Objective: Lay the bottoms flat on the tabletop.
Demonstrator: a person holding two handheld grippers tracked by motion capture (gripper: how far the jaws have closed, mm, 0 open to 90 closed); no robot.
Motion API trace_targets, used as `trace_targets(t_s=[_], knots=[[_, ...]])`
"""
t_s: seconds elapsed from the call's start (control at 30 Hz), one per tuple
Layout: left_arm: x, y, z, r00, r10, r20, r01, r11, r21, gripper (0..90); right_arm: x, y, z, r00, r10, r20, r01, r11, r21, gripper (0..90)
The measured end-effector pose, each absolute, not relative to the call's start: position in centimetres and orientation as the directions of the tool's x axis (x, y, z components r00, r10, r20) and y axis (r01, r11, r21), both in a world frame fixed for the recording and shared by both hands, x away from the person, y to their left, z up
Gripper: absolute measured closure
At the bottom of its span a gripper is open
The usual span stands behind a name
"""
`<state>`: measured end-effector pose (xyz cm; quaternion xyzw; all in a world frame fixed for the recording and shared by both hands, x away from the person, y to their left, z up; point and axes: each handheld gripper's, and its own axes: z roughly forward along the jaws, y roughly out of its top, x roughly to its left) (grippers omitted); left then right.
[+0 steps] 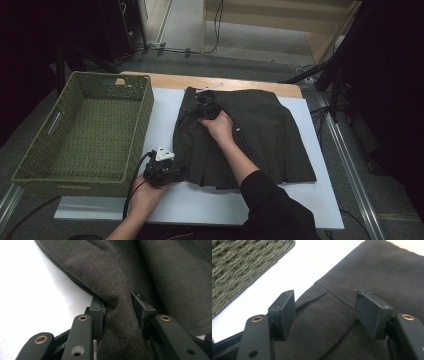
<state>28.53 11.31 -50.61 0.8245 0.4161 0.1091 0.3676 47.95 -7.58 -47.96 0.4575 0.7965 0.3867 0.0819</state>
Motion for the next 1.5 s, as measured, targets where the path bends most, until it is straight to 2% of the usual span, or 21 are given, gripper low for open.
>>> trace_targets(t_s=[0.2,0.37,0.6,0.77,0.83,1.07,1.2,1.33,1.5], knots=[[28.7,11.3,-50.5,0.633,0.763,-0.128,0.609,-0.390,0.691,65.9,49.0,-5.7,-48.8,-0.560,0.800,0.216,0.678,0.292,0.675,26.4],[28.7,11.2,-50.5,0.636,0.762,-0.126,0.608,-0.393,0.690,66.2,49.5,-4.8,-49.3,-0.526,0.812,0.251,0.692,0.237,0.682,23.7],[28.7,11.1,-50.5,0.637,0.761,-0.123,0.606,-0.395,0.690,66.1,49.8,-3.4,-50.3,-0.523,0.834,0.175,0.694,0.297,0.656,25.0],[28.7,10.9,-50.5,0.636,0.761,-0.128,0.609,-0.393,0.689,67.8,49.6,-3.0,-50.5,-0.508,0.852,0.125,0.678,0.306,0.669,34.0],[28.7,10.8,-50.5,0.635,0.762,-0.125,0.608,-0.393,0.690,68.3,49.5,-2.9,-50.6,-0.487,0.866,0.113,0.679,0.294,0.673,41.2],[28.7,10.5,-50.4,0.631,0.764,-0.134,0.618,-0.389,0.683,70.0,49.2,-2.4,-50.5,-0.468,0.882,0.051,0.675,0.320,0.665,57.2],[28.8,10.4,-50.4,0.632,0.762,-0.144,0.623,-0.389,0.679,70.6,49.1,-2.6,-50.2,-0.466,0.884,0.044,0.684,0.328,0.652,73.5],[29.2,10.6,-50.5,0.618,0.754,-0.220,0.660,-0.346,0.667,75.8,49.4,-3.5,-50.2,-0.465,0.876,0.129,0.714,0.285,0.640,77.4],[30.0,10.8,-49.8,0.609,0.744,-0.275,0.697,-0.336,0.633,78.9,49.6,-3.6,-49.9,-0.466,0.874,0.136,0.722,0.287,0.629,78.4]])
